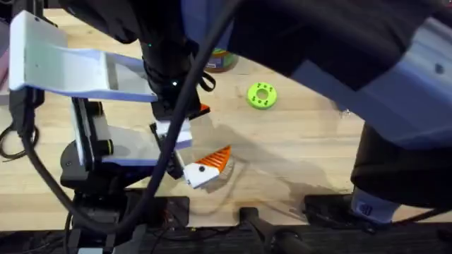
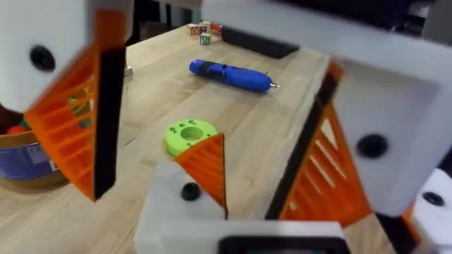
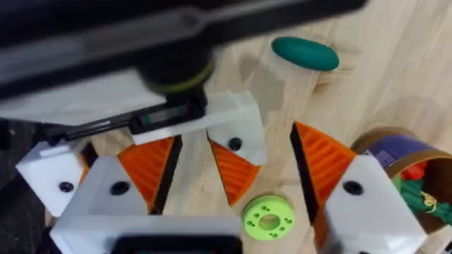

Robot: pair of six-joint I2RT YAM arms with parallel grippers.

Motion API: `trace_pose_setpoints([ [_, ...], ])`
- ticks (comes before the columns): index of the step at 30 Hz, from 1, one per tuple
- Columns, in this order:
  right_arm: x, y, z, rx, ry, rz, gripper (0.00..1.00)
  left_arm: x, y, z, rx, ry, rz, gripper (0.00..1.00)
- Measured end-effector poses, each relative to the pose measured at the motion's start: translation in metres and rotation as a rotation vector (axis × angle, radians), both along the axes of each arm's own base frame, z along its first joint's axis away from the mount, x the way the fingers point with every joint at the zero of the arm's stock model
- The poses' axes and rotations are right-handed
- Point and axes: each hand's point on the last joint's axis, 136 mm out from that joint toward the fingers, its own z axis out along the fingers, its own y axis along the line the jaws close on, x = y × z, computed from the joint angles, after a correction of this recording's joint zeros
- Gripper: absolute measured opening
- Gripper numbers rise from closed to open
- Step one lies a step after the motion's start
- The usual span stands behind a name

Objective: Pick up the gripper from the table and insert it into the empty holder that is missing its gripper. Then pick up a screw, insert it into the mounting hole, and use the screwdriver to tighten it. Finally, clean up the table by picking up the vegetable and placing it into the bucket.

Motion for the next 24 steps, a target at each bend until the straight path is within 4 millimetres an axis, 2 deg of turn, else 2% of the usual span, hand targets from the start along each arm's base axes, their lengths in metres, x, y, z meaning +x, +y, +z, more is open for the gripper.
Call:
trace_pose_setpoints([
  [7,0.0,0.0,0.0,0.003,0.001,-0.01,0.926,0.0,0.0,0.0,0.0,-0.001,0.0,0.986],
  [11,0.003,-0.004,0.008,0.02,0.001,-0.05,0.926,0.0,0.0,0.0,0.0,-0.001,0.0,0.986],
  [15,0.004,-0.018,0.033,0.069,0.01,-0.096,0.925,0.0,0.0,0.0,0.0,-0.001,0.0,0.986],
  [20,-0.005,-0.049,0.07,0.131,0.068,-0.142,0.927,0.0,0.0,0.0,0.0,-0.001,0.0,0.986],
  [24,-0.002,-0.066,0.089,0.183,0.091,-0.223,0.928,0.0,0.0,0.0,0.0,-0.001,0.0,0.985],
])
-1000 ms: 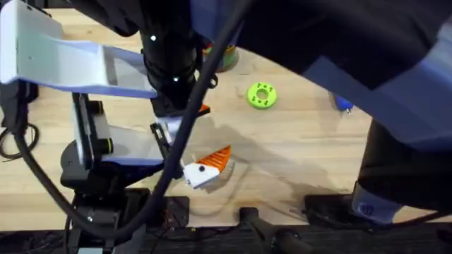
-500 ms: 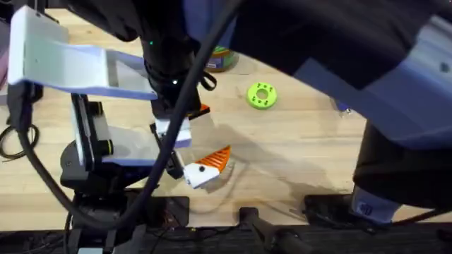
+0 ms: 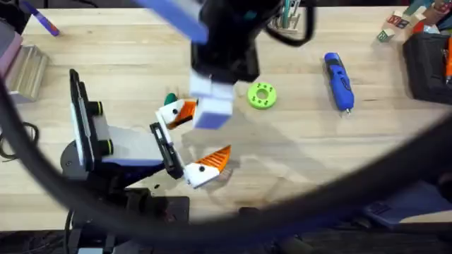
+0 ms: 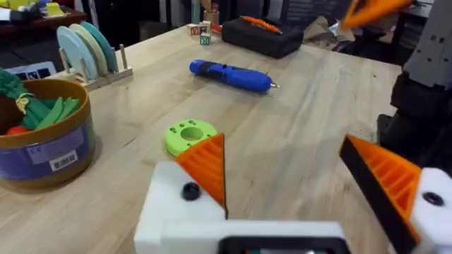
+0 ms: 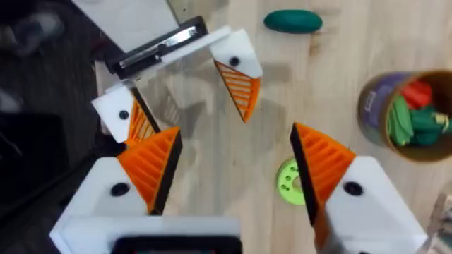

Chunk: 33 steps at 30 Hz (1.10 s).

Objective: Pick up the gripper from the table and insert it into the empty holder that is missing its gripper. Then pick up a screw, insert it into the mounting hole, and use the screwdriver to tighten it. Finally, clean up the table by picking up the vegetable and placing it into the bucket.

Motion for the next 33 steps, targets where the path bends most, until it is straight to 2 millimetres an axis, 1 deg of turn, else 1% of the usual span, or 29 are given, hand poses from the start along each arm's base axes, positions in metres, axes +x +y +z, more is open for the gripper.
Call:
trace_pose_setpoints([
  [4,0.004,-0.012,0.01,0.025,0.018,-0.075,0.928,0.0,0.0,0.0,0.0,0.0,0.0,0.986],
  [7,0.003,-0.022,0.015,0.022,0.038,-0.118,0.928,0.0,0.0,0.0,0.0,0.0,0.0,0.986],
  [10,0.003,-0.028,0.015,0.028,0.05,-0.15,0.928,0.0,0.0,0.0,0.0,0.0,0.0,0.986],
  [13,0.007,-0.031,0.008,0.042,0.056,-0.185,0.928,0.0,0.0,0.0,0.0,0.0,0.0,0.986],
  [16,0.013,-0.031,-0.005,0.078,0.05,-0.231,0.928,0.0,0.0,0.0,0.0,0.0,0.0,0.986],
  [20,0.026,-0.041,-0.023,0.157,0.037,-0.362,0.929,0.0,0.0,0.0,0.0,-0.001,0.0,0.986],
  [21,0.031,-0.049,-0.027,0.174,0.035,-0.421,0.928,0.0,0.0,0.0,0.0,0.0,0.0,0.986],
  [23,0.042,-0.07,-0.034,0.197,0.033,-0.571,0.928,0.0,0.0,0.0,0.0,0.0,0.0,0.986],
  [25,0.053,-0.099,-0.039,0.2,0.03,-0.744,0.928,0.0,0.0,0.0,0.001,-0.001,0.0,0.986],
  [27,0.063,-0.125,-0.039,0.201,0.027,-0.901,0.929,0.0,0.0,0.0,0.001,-0.002,0.0,0.986],
  [29,0.073,-0.142,-0.037,0.213,0.018,-1.009,0.929,0.0,0.0,0.0,0.001,-0.003,0.0,0.986],
  [33,0.086,-0.161,-0.036,0.223,0.014,-1.128,0.931,0.0,0.0,0.0,0.001,-0.003,0.0,0.986],
])
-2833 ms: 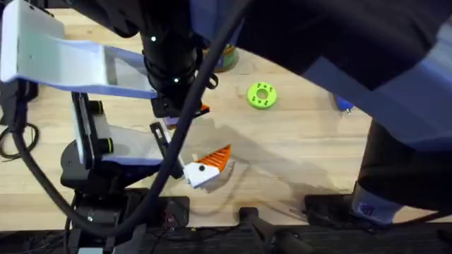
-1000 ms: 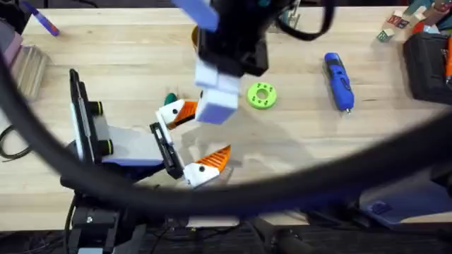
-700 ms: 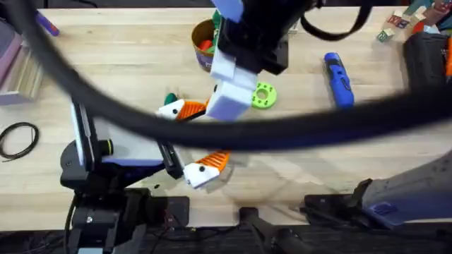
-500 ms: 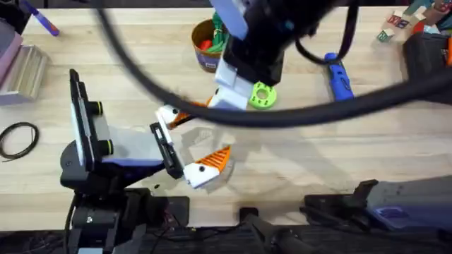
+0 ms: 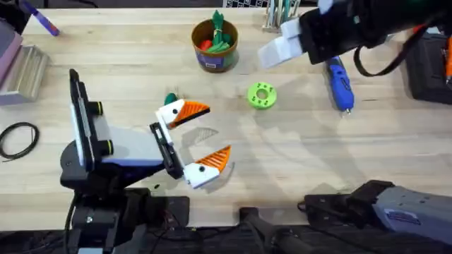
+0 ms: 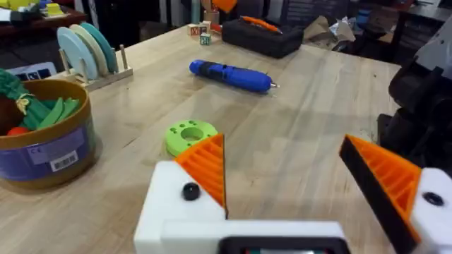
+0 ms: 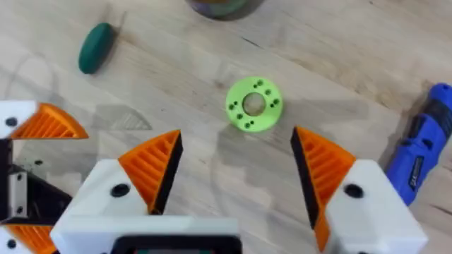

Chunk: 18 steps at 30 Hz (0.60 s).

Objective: Pick up the gripper from the table and insert it into the empty holder that is missing its gripper. Then pick up a screw, insert it into the mounting hole, and use the screwdriver to tighten it. Finally, clean up the table by picking up the vegetable and placing it into the bucket.

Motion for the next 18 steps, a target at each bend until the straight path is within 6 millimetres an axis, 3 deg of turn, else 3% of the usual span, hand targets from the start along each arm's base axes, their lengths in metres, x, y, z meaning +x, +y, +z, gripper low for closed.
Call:
trace_pose_setpoints([
  [10,0.014,-0.015,0.0,0.017,-0.005,-0.092,0.931,0.0,0.0,0.0,0.0,0.0,0.0,0.985],
  [18,0.022,-0.017,-0.015,-0.007,0.036,-0.109,0.931,0.0,0.0,0.0,0.0,0.0,0.0,0.986],
])
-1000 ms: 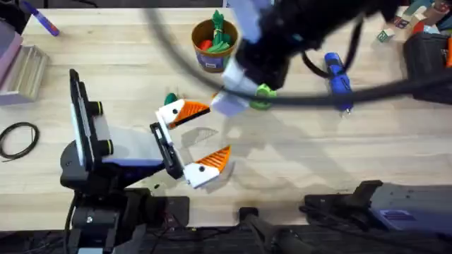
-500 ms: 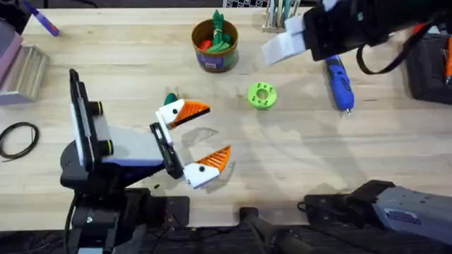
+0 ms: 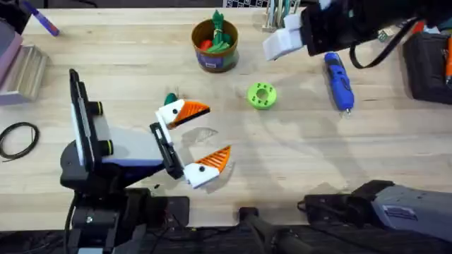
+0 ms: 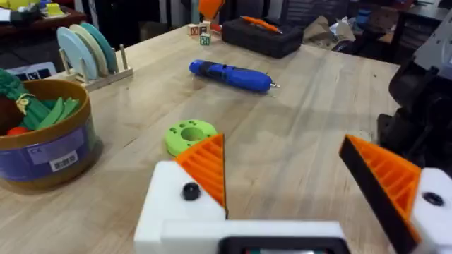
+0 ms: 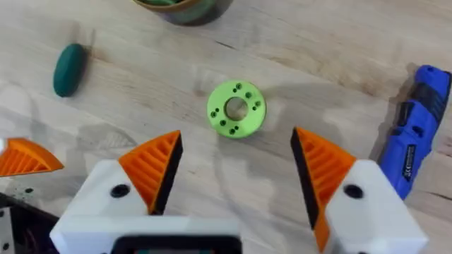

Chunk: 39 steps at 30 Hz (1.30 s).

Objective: Pick up the gripper from the table and insert it into the empty holder that is missing its gripper. Then pick up a screw, insert it into the mounting hole, and use the screwdriver to tighten it. Finally, clean up the table by picking up the vegetable and placing it into the bucket.

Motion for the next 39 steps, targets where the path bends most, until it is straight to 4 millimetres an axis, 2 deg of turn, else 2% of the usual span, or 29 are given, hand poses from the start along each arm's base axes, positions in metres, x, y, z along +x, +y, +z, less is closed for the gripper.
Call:
trace_pose_setpoints([
  [4,-0.001,-0.001,-0.004,-0.011,0.016,-0.002,0.929,0.0,0.0,0.0,0.0,0.0,0.0,0.988],
  [5,-0.002,-0.002,-0.005,-0.014,0.023,-0.003,0.93,0.0,0.0,0.0,0.0,0.0,0.0,0.912],
  [6,-0.003,-0.004,-0.006,-0.016,0.028,-0.006,0.93,0.0,0.0,0.0,0.0,0.0,0.0,0.795],
  [10,0.001,-0.014,-0.006,-0.017,0.032,-0.04,0.93,0.0,0.0,0.0,0.0,-0.001,0.001,0.16],
  [11,0.003,-0.017,-0.006,-0.015,0.032,-0.053,0.931,0.0,0.0,0.0,0.003,-0.006,0.0,0.046],
  [12,0.005,-0.021,-0.006,-0.011,0.032,-0.073,0.931,0.0,0.0,0.0,0.002,-0.005,0.0,0.016],
  [23,0.023,-0.078,-0.006,0.008,0.037,-0.277,0.931,0.0,0.0,0.0,0.004,-0.008,0.0,0.014],
  [31,0.03,-0.122,-0.01,-0.055,0.036,-0.413,0.932,0.0,0.0,0.0,0.004,-0.008,0.0,0.014],
  [34,0.036,-0.141,-0.022,-0.082,0.063,-0.463,0.932,0.0,0.0,0.0,0.004,-0.008,0.0,0.014],
  [39,0.045,-0.167,-0.054,-0.143,0.157,-0.477,0.934,0.0,0.0,0.0,0.004,-0.007,0.0,0.014],
])
